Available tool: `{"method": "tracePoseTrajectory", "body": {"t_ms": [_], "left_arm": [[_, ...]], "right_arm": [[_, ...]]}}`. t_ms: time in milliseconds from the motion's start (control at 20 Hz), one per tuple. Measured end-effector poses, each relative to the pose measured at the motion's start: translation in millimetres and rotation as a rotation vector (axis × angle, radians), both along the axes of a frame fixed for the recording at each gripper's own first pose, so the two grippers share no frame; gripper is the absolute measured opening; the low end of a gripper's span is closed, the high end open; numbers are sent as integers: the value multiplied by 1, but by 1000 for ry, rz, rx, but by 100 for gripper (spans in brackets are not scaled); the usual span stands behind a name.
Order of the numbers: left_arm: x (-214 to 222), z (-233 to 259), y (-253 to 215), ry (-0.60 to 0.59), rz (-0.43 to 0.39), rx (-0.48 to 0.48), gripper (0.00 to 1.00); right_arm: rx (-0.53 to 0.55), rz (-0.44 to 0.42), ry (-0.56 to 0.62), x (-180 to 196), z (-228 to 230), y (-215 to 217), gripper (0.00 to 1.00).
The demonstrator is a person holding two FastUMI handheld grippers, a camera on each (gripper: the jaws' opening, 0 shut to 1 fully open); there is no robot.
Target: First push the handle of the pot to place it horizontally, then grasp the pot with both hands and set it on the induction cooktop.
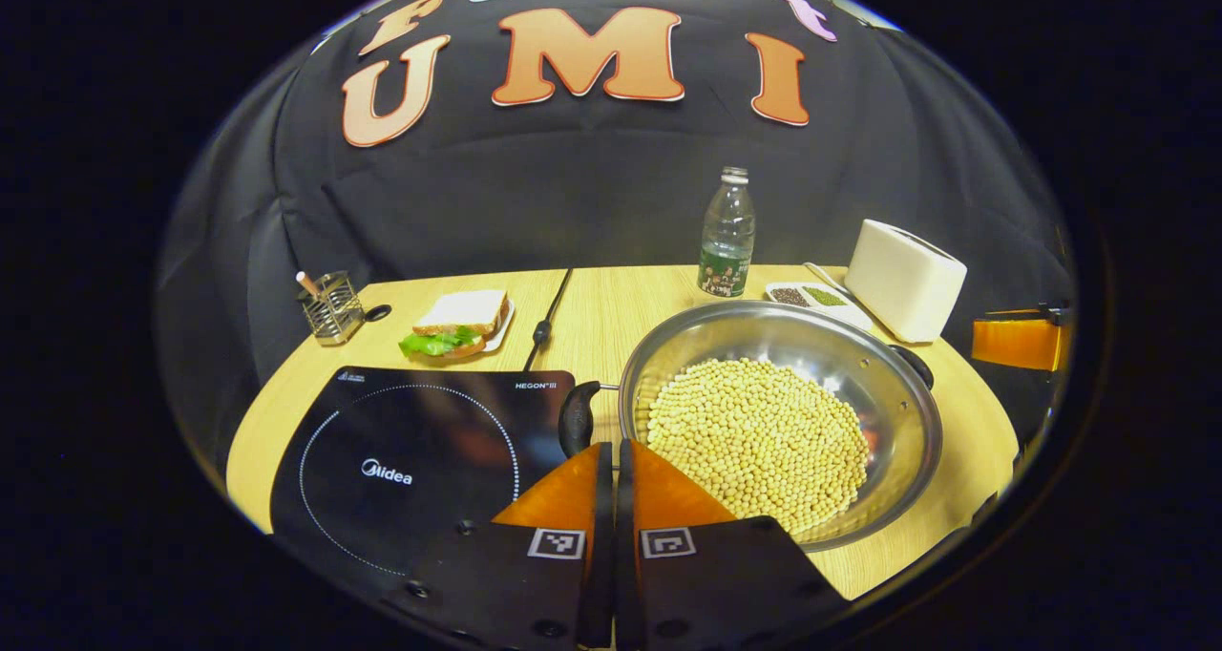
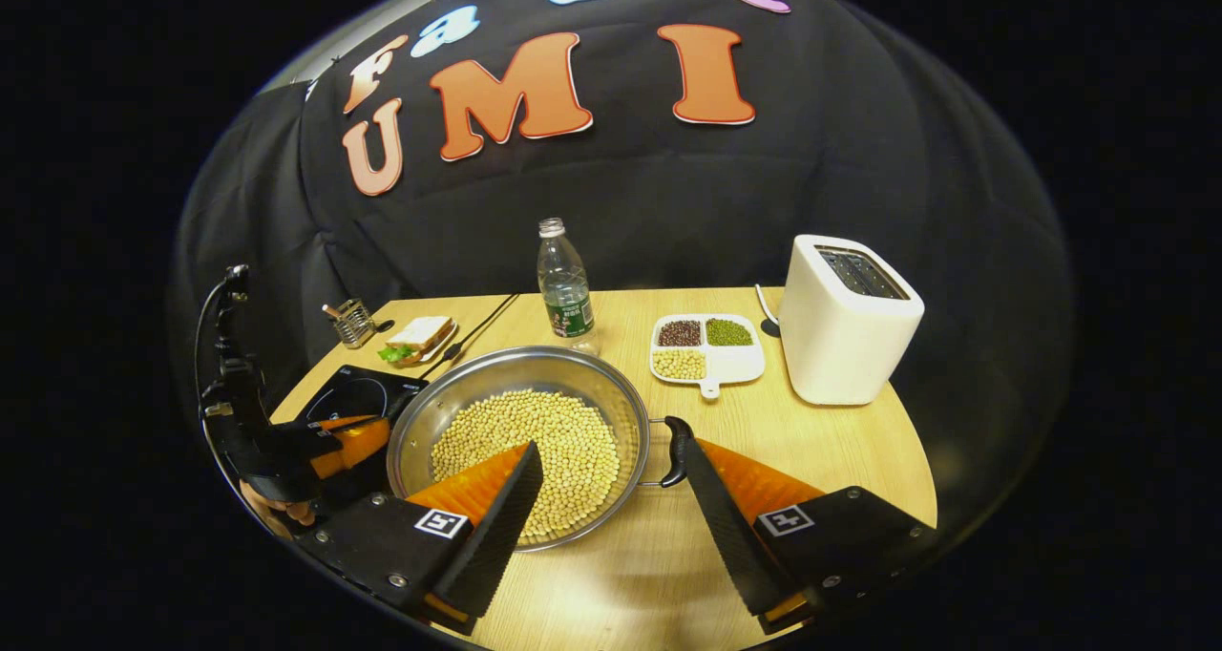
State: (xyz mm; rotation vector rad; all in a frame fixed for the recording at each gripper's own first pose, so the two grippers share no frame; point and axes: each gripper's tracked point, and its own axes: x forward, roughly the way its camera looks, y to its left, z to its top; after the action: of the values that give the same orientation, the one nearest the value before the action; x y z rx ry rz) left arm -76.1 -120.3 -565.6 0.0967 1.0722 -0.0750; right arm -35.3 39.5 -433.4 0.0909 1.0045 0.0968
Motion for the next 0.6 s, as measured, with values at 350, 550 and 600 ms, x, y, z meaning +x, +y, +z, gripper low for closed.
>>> {"method": "tracePoseTrajectory", "body": {"t_ms": [350, 550, 600], "left_arm": [[45, 41, -18, -11, -6, -177, 63], [53, 40, -18, 68, -71, -190, 95], [53, 36, -17, 98, -80, -182, 95]], "right_arm": [[-8, -32, 77, 7, -12, -7, 95], [-13, -19, 106, 12, -11, -6, 95], [-10, -14, 115, 13, -11, -5, 95]]}}
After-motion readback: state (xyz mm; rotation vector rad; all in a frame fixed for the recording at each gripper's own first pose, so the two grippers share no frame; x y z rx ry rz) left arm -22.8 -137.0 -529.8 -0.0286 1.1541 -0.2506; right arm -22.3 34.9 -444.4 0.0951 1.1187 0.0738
